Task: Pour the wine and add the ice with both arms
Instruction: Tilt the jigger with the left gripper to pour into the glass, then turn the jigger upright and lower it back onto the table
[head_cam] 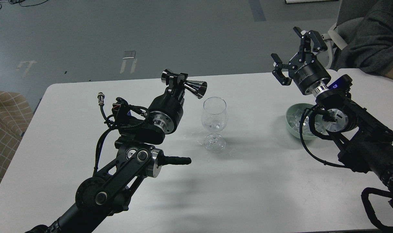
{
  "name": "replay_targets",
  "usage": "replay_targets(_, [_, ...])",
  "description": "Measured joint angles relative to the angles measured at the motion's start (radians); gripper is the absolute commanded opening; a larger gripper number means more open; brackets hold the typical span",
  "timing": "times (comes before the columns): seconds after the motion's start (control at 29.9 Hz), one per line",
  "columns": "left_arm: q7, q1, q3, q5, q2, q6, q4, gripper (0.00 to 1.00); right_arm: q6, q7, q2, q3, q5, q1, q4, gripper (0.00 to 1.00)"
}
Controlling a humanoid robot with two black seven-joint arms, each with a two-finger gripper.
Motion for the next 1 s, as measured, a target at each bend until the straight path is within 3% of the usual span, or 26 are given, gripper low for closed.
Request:
replay_targets(0.67, [0.05,-0.024,0.019,-0.012,0.021,0.0,-0.057,0.0,0.0,0.0,0.0,0.0,-0.001,0.001,-0.002,1.0])
replay_targets(1.0, [0.053,-0.004,-0.292,-0.521,0.004,0.001,-0.063,0.0,0.0,0.0,0.0,0.0,0.0,0.001,-0.002,1.0])
